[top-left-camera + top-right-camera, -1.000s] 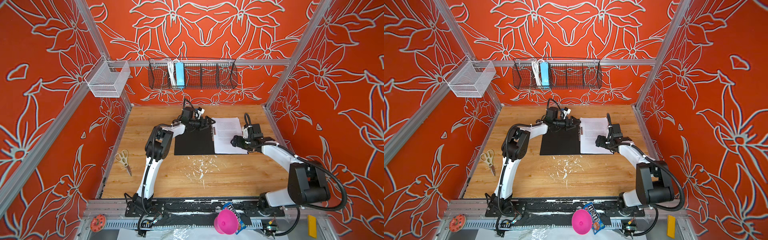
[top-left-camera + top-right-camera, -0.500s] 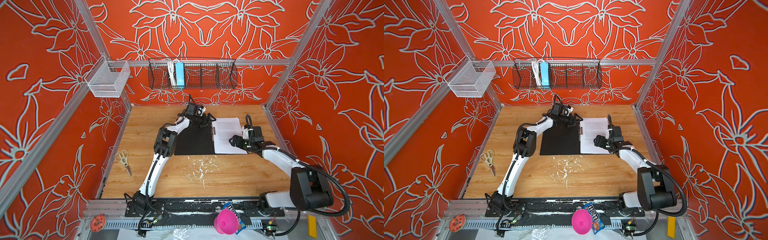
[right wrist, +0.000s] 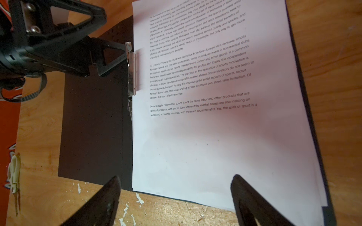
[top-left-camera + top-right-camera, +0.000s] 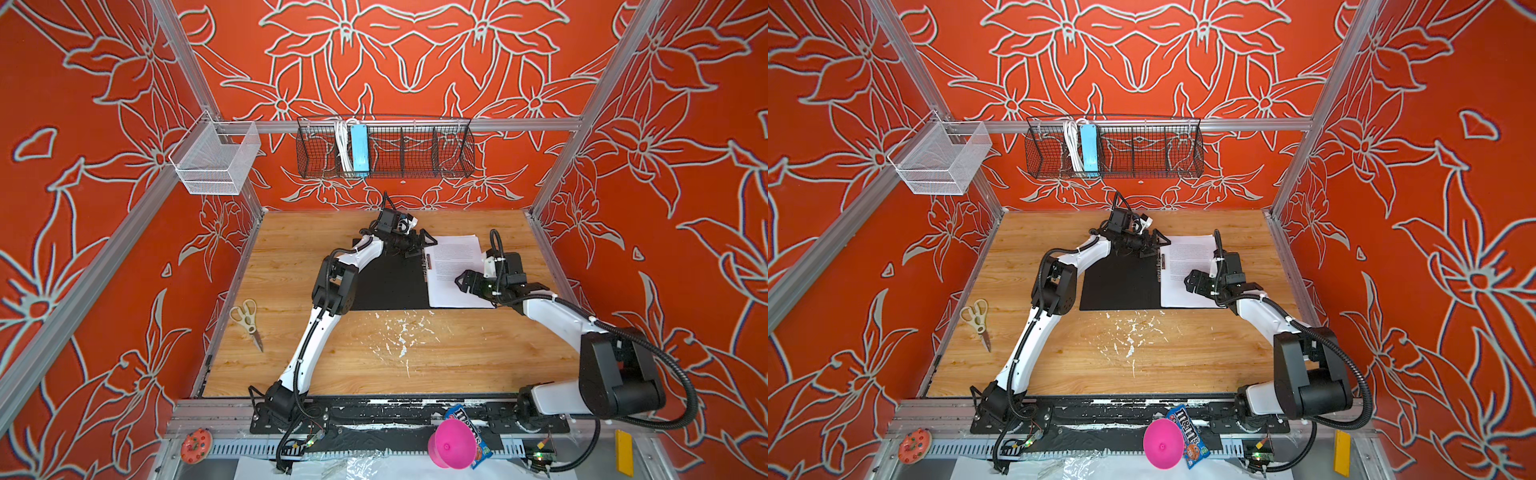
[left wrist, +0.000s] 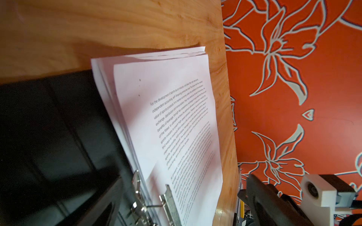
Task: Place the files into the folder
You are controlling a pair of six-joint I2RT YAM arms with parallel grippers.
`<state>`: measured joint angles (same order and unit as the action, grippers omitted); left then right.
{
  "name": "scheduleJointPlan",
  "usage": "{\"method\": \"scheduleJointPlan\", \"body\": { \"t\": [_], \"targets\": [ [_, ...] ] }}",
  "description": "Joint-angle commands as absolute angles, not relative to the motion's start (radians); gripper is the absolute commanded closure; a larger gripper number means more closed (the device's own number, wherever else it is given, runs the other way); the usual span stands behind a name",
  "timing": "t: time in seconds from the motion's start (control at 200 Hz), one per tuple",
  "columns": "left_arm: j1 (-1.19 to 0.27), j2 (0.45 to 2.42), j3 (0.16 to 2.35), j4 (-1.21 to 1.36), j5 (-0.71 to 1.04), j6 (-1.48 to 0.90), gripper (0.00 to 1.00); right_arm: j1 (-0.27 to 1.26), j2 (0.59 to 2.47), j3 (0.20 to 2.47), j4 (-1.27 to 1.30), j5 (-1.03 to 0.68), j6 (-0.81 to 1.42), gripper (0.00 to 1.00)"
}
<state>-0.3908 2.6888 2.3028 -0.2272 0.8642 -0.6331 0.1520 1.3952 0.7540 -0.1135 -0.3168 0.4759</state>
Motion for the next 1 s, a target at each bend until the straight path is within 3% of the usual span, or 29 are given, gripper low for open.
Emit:
{"method": "scheduleJointPlan", "body": {
  "t": [0.0, 0.2, 0.25, 0.996],
  "targets": [
    [-0.4, 2.714, 2.305, -0.21, 0.9, -0.648, 0.03, 0.158, 1.391, 0.741, -0.094, -0.334, 0.489, 0.1],
    [-0.4, 2.687, 2.272, -0.16, 0.929, -0.663, 0.03, 0.158, 1.389, 0.736, -0.078, -0.355, 0.488, 0.07],
    [-0.4, 2.678, 2.258, -0.145, 0.93, -0.67, 0.03, 0.159, 1.387, 0.733, -0.073, -0.36, 0.487, 0.02],
    [-0.399, 2.559, 2.151, -0.124, 0.929, -0.641, 0.03, 0.16, 1.401, 0.726, -0.045, -0.389, 0.491, 0.02]
  ]
}}
